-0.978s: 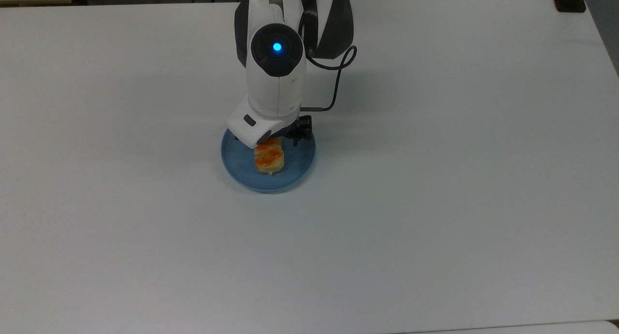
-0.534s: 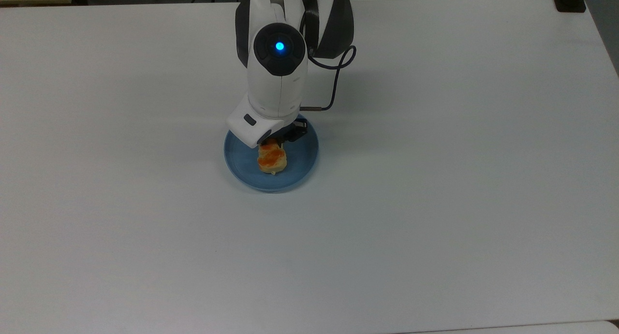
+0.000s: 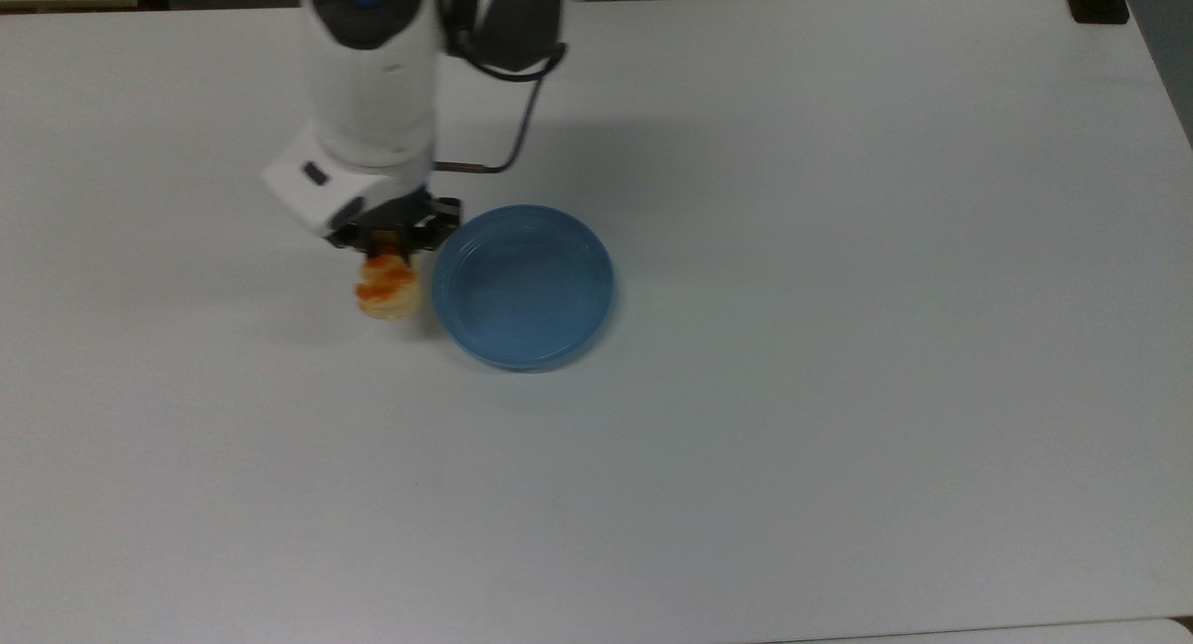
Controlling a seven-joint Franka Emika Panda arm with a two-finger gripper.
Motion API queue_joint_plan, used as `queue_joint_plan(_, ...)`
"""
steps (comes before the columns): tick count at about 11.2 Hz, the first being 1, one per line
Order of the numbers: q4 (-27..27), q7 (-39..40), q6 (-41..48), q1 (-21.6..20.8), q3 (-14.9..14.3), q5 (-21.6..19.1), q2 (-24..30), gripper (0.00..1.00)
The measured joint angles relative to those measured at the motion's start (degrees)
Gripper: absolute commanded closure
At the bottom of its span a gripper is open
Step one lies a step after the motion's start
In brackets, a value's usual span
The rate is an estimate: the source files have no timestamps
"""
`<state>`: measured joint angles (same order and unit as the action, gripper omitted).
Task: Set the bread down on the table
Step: 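Carry the bread roll off the plate and lower it onto the table, then open the gripper and lift it away from the bread roll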
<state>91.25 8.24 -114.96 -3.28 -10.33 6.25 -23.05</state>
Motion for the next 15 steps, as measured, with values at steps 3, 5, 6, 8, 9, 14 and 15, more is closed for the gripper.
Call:
queue_joint_plan(3, 0.42, 3.84, -4.56, 5.71, -1.06, 0.00, -2.93, 0.57)
queue_joint_plan(5, 0.74, 3.87, -8.21, 6.24, -1.06, 0.01, -6.78, 0.13)
queue_joint_plan(6, 0.71, 3.86, -10.00, 6.24, -1.06, 0.02, -8.22, 0.00)
queue_joint_plan(8, 0.36, 3.75, -10.36, 6.25, -1.07, 0.02, -8.46, 0.00)
queue_joint_plan(9, 0.07, 3.58, -10.37, 6.26, -1.14, 0.02, -8.25, 0.00)
queue_joint_plan(14, -2.02, -10.92, 4.19, 4.79, 1.99, -0.02, 6.55, 0.00)
queue_joint_plan(15, -1.94, -13.12, 9.20, 4.38, 4.64, -0.02, 10.04, 0.00)
